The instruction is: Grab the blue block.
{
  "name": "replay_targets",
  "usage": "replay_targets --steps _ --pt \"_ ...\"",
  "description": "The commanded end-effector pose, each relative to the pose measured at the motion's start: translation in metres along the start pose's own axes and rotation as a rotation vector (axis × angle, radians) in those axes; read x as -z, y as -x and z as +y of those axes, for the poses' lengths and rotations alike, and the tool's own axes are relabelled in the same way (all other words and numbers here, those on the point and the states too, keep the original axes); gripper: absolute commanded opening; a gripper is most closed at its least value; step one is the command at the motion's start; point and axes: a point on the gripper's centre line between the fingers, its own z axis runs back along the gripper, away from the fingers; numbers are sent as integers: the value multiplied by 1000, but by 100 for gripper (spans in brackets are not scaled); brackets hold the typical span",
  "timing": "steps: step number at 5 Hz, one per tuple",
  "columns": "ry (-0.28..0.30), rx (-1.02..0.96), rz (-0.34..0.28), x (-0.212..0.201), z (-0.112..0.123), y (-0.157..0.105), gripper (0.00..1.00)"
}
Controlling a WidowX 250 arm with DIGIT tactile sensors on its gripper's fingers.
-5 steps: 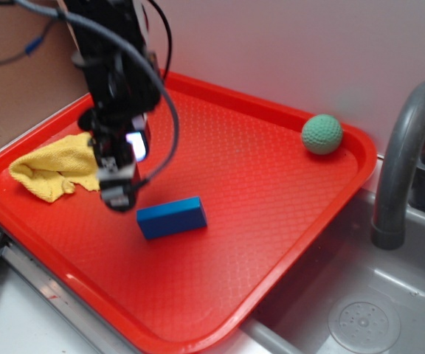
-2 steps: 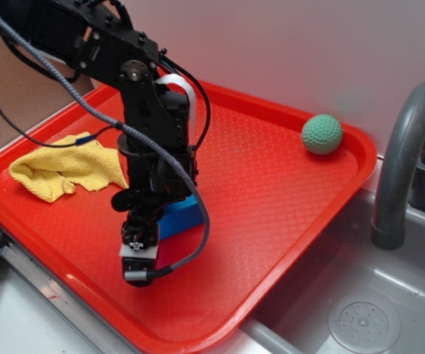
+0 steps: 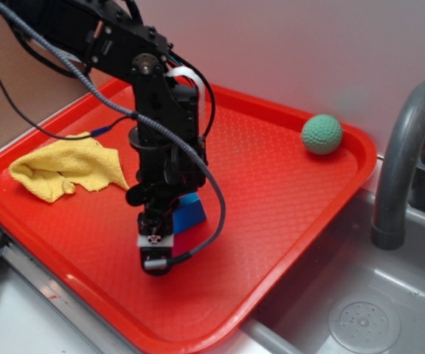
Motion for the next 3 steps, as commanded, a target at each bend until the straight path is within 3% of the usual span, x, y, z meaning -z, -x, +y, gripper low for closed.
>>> replay_targets --steps 1,2,3 --pt "-93 -157 3 -42 -1 19 0" --pt "40 -323 -172 -87 19 49 0" --pt "27 -535 -231 -135 29 74 0"
